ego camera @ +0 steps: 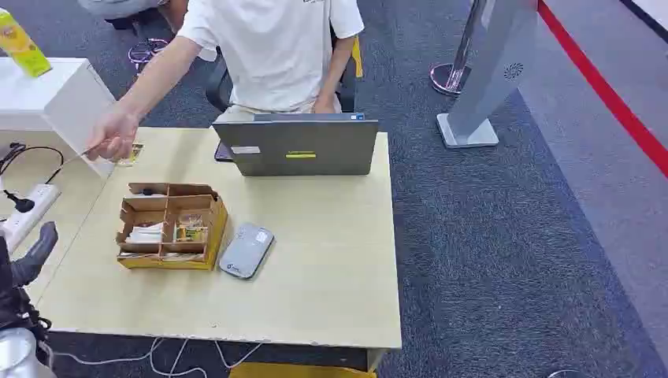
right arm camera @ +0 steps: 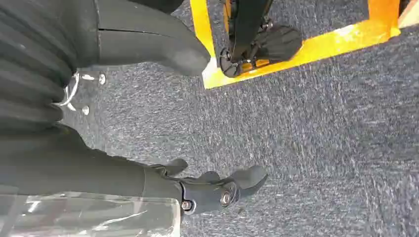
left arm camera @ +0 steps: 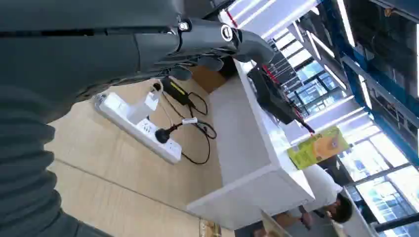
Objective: Pass the card to the sensor for recognition and then transmit it.
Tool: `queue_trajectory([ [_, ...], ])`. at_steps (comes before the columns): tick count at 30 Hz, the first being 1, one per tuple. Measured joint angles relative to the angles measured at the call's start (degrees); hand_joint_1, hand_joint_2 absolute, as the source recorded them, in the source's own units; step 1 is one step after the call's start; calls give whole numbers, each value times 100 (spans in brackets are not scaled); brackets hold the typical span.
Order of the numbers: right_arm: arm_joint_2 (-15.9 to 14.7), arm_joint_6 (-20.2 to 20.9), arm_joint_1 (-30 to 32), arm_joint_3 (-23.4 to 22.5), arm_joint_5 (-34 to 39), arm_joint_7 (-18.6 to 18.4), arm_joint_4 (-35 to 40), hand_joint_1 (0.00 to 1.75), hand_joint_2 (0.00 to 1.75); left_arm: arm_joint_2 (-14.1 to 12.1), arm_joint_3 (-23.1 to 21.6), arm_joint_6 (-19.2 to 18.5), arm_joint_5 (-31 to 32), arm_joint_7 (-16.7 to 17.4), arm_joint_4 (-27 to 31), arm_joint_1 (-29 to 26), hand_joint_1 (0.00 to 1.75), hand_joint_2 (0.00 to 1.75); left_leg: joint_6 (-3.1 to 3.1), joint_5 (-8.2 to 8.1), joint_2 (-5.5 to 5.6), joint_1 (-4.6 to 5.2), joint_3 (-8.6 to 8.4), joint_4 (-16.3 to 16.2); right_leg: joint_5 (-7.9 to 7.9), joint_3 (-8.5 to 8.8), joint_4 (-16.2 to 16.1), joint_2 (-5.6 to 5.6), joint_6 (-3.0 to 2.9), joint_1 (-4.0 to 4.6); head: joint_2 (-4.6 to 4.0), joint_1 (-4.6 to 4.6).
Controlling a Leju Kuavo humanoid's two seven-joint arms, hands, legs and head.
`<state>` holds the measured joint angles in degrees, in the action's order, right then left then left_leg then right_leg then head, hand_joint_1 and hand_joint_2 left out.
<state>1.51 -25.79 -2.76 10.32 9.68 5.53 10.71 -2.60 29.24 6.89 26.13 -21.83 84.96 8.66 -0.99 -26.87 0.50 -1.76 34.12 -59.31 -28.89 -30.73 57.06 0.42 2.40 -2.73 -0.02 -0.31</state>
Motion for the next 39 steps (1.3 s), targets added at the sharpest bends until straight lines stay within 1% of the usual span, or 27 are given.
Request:
queue_trajectory([
  [7,13,97,-20,122,-129,-37,0,0,175,-486,-439,354,1045,448,-453,544,0,175,-2,1,-3,0,1,0,2,3,1,5,0,0,0,0],
  [14,33,188,-33,262,-258,-72,-2,0,175,-975,-857,713,2052,903,-1115,1106,0,175,-3,3,-12,-1,1,0,6,-1,4,12,-4,1,0,0],
  [19,44,239,-49,367,-360,-94,-7,0,175,-1272,-1180,1029,2785,1213,-1579,1466,0,175,-5,4,-13,-1,1,0,7,-1,5,13,-5,1,0,2],
  [20,46,245,-53,385,-378,-116,-9,0,175,-1327,-1230,1090,2914,1269,-1660,1523,175,175,-5,4,-15,-1,1,0,7,-2,5,15,-6,1,0,0],
  [25,52,330,-61,472,-489,-179,-24,0,175,-1652,-1553,1435,3653,1571,-2191,1871,175,175,-5,4,-16,-2,3,0,7,-4,7,15,-6,2,0,2],
  [28,61,383,-65,540,-536,-197,-28,0,175,-1845,-1718,1574,4024,1705,-2517,2063,175,175,-6,4,-22,-4,5,0,10,-9,9,22,-9,4,0,2],
  [32,68,442,-67,595,-621,-254,-33,0,175,-2042,-1877,1799,4577,1893,-2855,2260,175,175,-6,4,-27,-6,7,0,11,-13,10,25,-11,6,0,2],
  [35,77,505,-74,649,-673,-256,-37,0,175,-2138,-1947,1873,4707,1928,-3071,2352,175,175,-6,4,-30,-6,8,0,11,-14,10,29,-12,7,0,0],
  [39,83,518,-83,671,-682,-289,-42,0,175,-2171,-2002,1980,4666,1912,-3211,2357,175,175,-6,4,-30,-6,9,0,11,-15,10,28,-12,7,0,2],
])
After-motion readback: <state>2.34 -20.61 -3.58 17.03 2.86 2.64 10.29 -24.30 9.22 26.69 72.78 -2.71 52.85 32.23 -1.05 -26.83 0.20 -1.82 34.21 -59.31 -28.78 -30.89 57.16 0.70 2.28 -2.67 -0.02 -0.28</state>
